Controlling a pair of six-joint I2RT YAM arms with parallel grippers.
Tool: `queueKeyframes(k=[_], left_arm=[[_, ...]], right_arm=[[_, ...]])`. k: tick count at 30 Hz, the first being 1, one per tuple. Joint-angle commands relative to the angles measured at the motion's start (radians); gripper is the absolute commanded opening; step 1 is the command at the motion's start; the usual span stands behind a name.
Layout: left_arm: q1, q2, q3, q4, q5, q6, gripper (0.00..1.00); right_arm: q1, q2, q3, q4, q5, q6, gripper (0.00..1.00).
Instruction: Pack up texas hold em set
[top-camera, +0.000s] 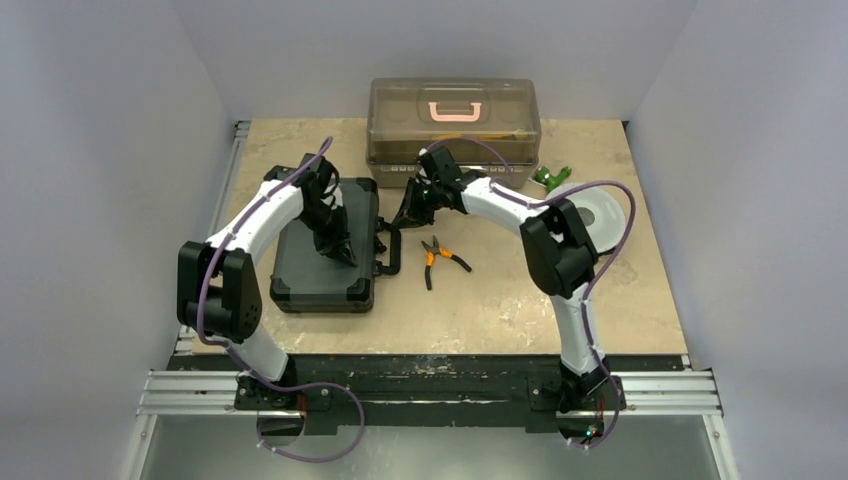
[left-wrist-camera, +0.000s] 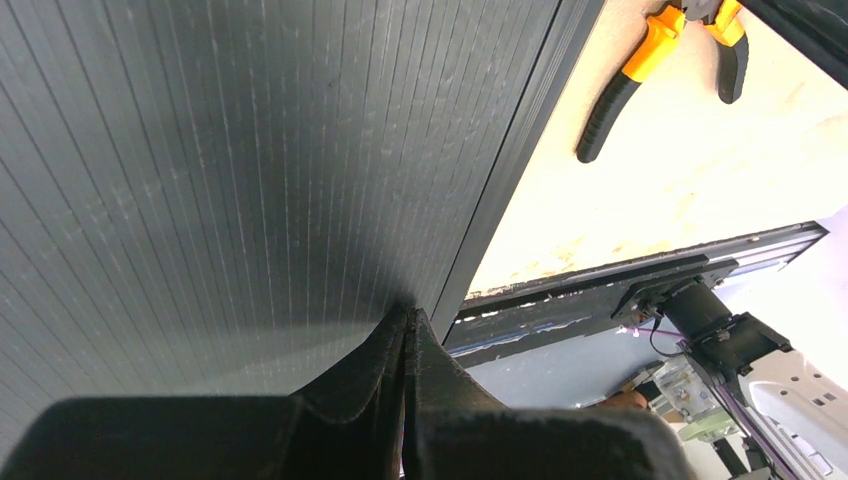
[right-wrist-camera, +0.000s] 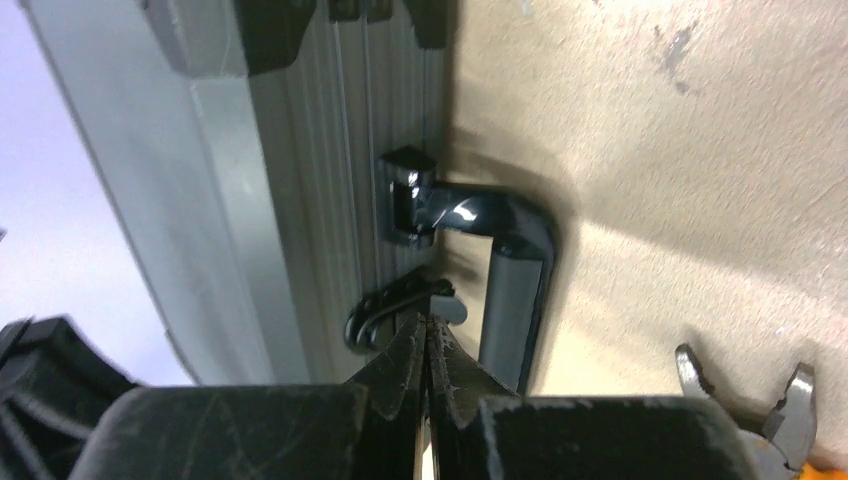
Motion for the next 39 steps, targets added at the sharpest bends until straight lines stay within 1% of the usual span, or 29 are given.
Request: queueKeyframes(k=[1,5,15,20,26,30,33,39], left_arm=[[0.001,0.063,-0.023,0.020,-0.103,0.031,0.00],[0.001,0.068,-0.015,0.015,-0.096,0.032,0.00],[0.001,0.070,-0.012,0.017,-0.093,0.035,0.00],[0.001,0.068,-0.019,0.019,-0.094,0.037,0.00],[0.000,0.067,-0.021,0.019,-0.094,0.037,0.00],[0.000,0.066,-0.021,0.017,-0.094,0.037,0.00],[0.001,0.069,-0.021,0.019,-0.091,0.038,0.00],[0.001,0.074,-0.029,0.027,-0.075,0.034,0.00]], right_arm=[[0.040,0.061,0.120,-0.159,0.107,-0.072,0.00],[0.051,0.113,0.179,-0.214,0.117,-0.090,0.00],[0.081,0.153,0.191,-0.228,0.110,-0.088,0.00],[0.095,0.148,0.177,-0.234,0.135,-0.091,0.00],[0.120,0.185,0.185,-0.232,0.145,-0.089,0.00],[0.141,0.197,0.176,-0.249,0.190,-0.088,0.00],[0.148,0.205,0.145,-0.227,0.232,-0.070,0.00],[0.179,0.291,0.163,-0.242,0.270,-0.047,0.00]])
